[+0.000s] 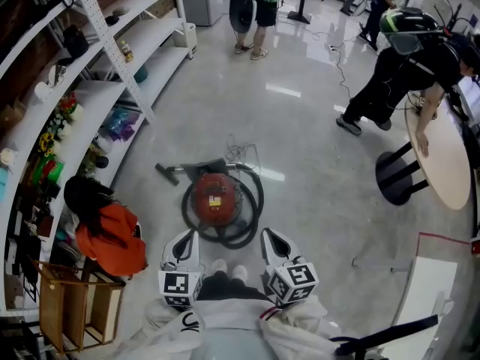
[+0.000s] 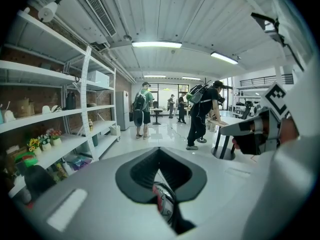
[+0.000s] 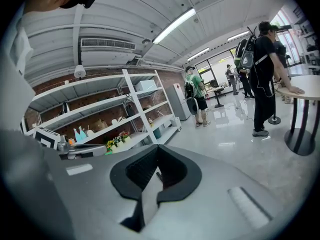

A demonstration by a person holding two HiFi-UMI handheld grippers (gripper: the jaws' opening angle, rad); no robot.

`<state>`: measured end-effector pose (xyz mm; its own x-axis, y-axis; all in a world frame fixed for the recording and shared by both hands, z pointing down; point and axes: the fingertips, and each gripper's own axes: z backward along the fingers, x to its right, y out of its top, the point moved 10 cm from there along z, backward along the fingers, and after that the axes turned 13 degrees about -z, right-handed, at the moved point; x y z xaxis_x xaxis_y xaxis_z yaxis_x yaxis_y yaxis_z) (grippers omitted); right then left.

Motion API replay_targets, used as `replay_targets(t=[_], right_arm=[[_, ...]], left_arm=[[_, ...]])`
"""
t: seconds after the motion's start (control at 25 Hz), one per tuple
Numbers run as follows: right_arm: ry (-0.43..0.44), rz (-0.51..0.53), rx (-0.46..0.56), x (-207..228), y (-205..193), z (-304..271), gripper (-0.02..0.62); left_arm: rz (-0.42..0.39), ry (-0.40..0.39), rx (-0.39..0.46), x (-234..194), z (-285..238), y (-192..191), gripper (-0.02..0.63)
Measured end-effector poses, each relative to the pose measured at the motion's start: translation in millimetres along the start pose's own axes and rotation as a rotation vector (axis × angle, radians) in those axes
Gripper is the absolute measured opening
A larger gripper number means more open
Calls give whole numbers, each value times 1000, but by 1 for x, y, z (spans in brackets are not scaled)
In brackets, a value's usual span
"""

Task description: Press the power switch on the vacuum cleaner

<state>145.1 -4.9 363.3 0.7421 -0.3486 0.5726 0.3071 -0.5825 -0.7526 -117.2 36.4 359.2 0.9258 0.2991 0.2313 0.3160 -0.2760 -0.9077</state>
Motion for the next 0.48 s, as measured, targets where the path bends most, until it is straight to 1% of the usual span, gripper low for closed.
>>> replay_targets(t=[0.48], right_arm=[[-31,-29,-79,1,-21,-22,2]], left_arm=[[30,-38,-84,-9,-15,-32,0]])
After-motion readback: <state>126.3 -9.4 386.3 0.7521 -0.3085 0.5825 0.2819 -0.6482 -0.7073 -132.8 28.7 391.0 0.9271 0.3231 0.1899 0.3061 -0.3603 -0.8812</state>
